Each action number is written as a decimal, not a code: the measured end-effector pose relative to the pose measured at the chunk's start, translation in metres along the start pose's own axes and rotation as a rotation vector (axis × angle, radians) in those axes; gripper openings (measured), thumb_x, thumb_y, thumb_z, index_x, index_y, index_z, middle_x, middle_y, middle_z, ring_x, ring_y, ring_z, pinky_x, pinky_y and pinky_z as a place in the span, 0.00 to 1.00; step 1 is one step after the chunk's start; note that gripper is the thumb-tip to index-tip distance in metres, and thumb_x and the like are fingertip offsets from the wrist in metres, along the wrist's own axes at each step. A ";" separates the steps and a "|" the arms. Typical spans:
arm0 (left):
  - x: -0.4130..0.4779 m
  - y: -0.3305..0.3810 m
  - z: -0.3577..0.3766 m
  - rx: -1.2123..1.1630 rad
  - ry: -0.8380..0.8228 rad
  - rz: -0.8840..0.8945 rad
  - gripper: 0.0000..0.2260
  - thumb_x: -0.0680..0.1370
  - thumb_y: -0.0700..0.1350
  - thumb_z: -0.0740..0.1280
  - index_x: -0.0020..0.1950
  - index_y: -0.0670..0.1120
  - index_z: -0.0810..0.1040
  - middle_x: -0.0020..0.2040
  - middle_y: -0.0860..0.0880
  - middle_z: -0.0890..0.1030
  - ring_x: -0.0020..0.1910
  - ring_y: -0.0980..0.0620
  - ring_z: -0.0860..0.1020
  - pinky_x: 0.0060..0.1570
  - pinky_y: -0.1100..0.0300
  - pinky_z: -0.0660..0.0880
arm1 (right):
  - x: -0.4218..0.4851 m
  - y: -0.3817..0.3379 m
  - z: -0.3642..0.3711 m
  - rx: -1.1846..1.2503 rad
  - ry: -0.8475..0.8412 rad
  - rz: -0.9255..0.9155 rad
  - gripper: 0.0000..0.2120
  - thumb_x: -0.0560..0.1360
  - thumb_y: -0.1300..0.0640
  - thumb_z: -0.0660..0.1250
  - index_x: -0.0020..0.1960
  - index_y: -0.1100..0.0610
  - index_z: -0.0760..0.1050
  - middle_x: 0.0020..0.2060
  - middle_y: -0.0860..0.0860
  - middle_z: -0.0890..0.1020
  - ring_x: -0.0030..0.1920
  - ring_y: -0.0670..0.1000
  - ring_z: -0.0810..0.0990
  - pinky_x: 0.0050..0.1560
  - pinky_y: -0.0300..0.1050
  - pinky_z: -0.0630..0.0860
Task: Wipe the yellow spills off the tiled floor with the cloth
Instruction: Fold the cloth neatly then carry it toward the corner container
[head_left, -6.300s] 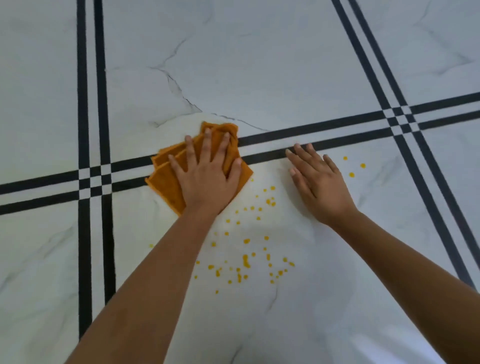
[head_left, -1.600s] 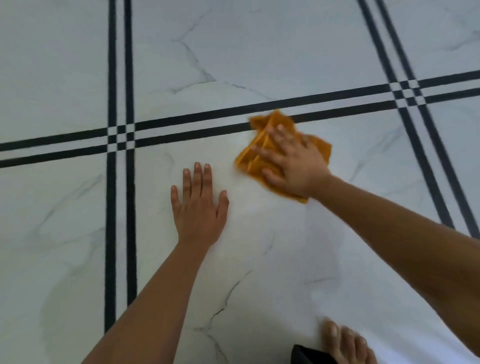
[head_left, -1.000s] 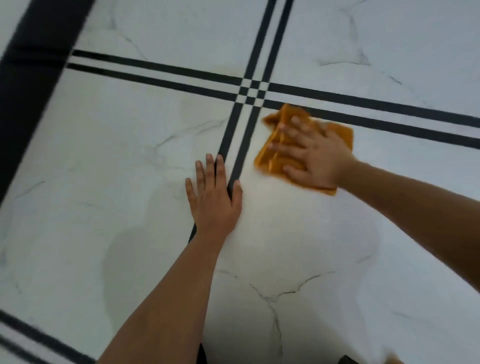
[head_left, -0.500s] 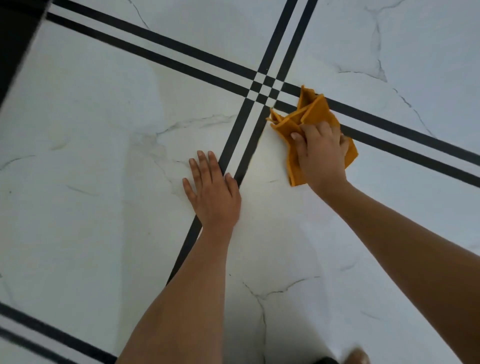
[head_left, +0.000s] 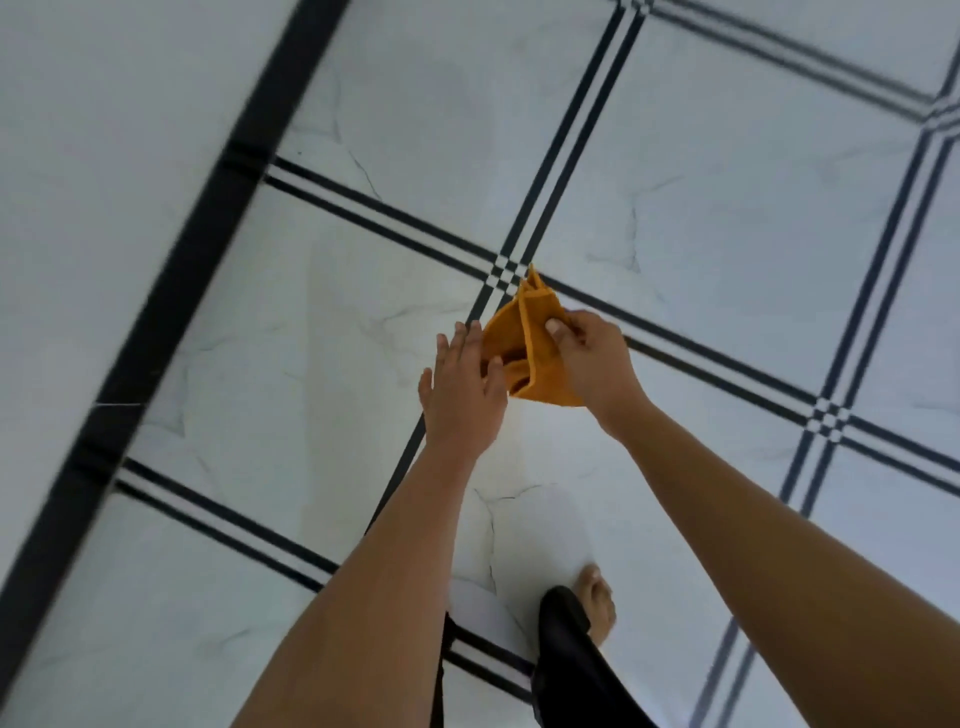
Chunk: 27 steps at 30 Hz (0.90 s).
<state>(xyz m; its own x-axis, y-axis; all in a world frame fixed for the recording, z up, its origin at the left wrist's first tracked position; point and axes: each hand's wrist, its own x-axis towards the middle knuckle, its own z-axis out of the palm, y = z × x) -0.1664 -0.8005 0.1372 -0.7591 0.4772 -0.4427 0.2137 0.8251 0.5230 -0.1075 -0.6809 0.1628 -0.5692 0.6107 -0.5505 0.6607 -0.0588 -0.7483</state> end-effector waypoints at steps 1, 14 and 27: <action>-0.014 0.017 -0.018 -0.012 -0.004 0.007 0.22 0.81 0.49 0.51 0.75 0.47 0.57 0.76 0.48 0.58 0.76 0.48 0.51 0.70 0.43 0.51 | -0.019 -0.020 -0.010 0.001 -0.019 -0.009 0.06 0.79 0.56 0.59 0.49 0.57 0.73 0.44 0.52 0.78 0.45 0.53 0.77 0.49 0.48 0.74; -0.224 0.281 -0.277 -0.323 0.083 0.224 0.18 0.80 0.52 0.58 0.68 0.50 0.69 0.59 0.50 0.78 0.58 0.50 0.76 0.61 0.49 0.71 | -0.258 -0.288 -0.223 0.154 -0.126 -0.039 0.17 0.79 0.47 0.58 0.56 0.58 0.76 0.54 0.55 0.80 0.54 0.56 0.78 0.59 0.57 0.74; -0.233 0.420 -0.348 -0.538 0.138 0.356 0.14 0.76 0.54 0.65 0.59 0.50 0.74 0.53 0.51 0.80 0.52 0.51 0.78 0.57 0.48 0.75 | -0.278 -0.380 -0.338 0.277 0.039 -0.261 0.12 0.76 0.51 0.65 0.58 0.54 0.73 0.56 0.53 0.77 0.56 0.56 0.75 0.54 0.55 0.74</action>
<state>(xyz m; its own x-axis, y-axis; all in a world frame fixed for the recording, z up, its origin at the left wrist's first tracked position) -0.1136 -0.6708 0.7132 -0.7787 0.6199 -0.0967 0.1560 0.3406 0.9272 -0.0347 -0.5615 0.7249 -0.6778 0.6629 -0.3180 0.3360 -0.1054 -0.9359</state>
